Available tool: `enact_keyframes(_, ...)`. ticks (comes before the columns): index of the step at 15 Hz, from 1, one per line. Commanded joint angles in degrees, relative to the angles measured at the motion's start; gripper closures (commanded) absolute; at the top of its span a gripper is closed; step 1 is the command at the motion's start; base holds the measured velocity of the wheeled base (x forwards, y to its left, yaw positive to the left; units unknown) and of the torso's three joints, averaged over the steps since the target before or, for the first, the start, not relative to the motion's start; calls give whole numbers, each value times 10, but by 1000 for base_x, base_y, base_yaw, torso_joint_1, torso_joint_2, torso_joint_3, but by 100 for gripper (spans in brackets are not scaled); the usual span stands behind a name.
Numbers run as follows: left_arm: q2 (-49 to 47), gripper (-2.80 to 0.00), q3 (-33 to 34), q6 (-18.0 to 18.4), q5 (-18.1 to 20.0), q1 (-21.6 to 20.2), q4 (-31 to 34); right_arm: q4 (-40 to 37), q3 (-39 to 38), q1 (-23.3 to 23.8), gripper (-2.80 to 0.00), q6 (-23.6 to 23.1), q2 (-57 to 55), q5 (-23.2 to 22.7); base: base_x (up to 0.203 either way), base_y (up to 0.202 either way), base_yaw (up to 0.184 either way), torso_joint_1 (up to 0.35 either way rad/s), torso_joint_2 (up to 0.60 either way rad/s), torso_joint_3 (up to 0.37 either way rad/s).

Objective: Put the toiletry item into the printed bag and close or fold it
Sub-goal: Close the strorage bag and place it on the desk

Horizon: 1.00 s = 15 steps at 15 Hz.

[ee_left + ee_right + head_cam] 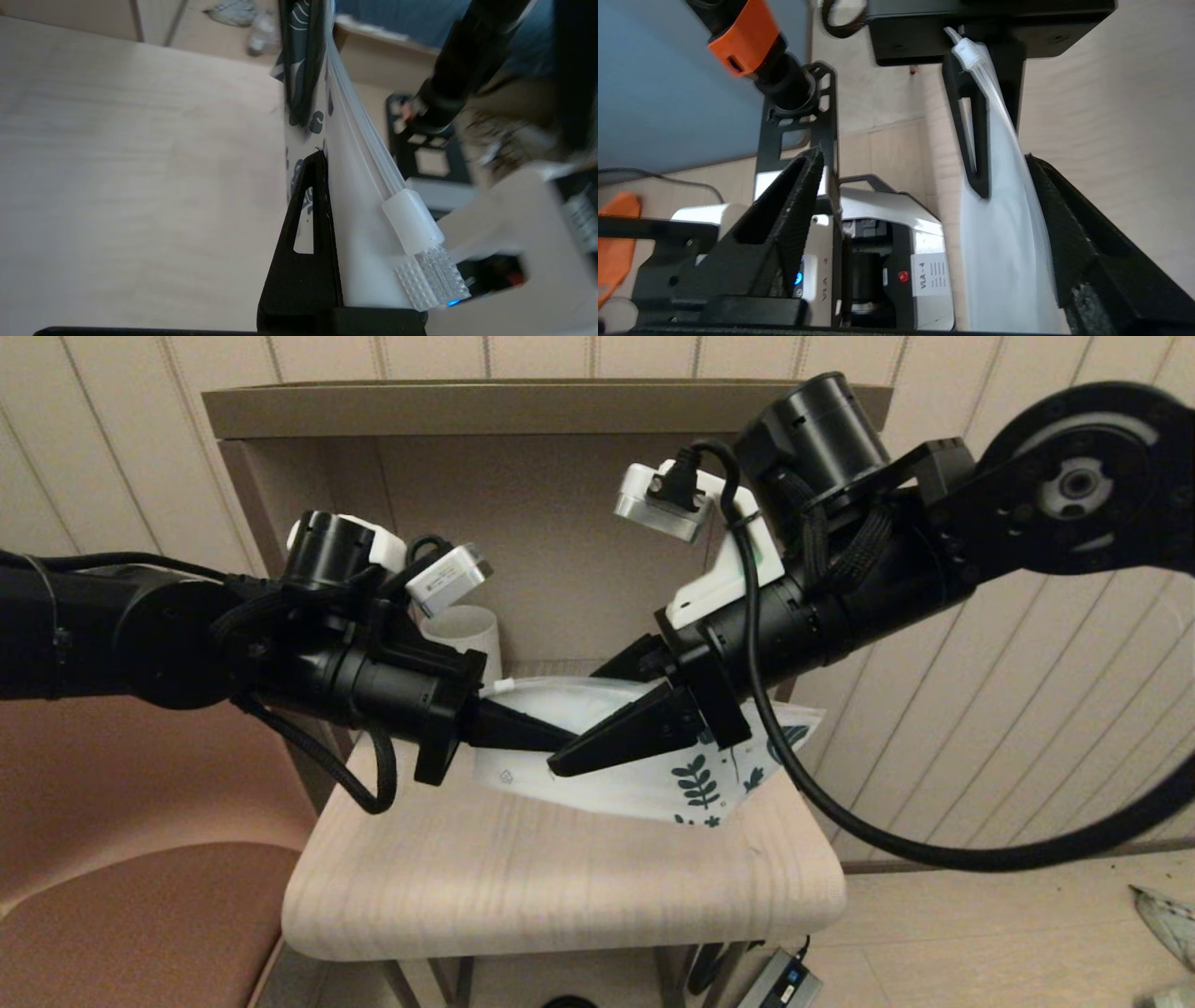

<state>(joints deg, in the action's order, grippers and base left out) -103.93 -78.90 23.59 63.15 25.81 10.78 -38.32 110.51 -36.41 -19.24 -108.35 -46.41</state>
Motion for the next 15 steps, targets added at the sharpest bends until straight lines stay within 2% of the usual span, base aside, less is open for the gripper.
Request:
enact_keyframes(1,-18,0,-24,-26,3,12,1,21,-17,1,-280,4,7,-2,0,0,0,0,0,0)
enact_keyframes(4,-28,0,-31,-30,1,24,2,118,-72,1,-280,29,25,28,0,0,0,0,0,0)
enact_keyframes(7,-40,0,-44,-31,-1,30,16,200,-126,0,-280,27,38,54,0,0,0,0,0,0)
enact_keyframes(12,-62,0,-75,-23,-2,34,81,215,-173,2,-280,-13,68,55,0,0,0,0,0,0)
enact_keyframes(15,-62,0,-80,-8,-3,37,111,267,-224,4,-280,-28,78,52,0,0,0,0,0,0)
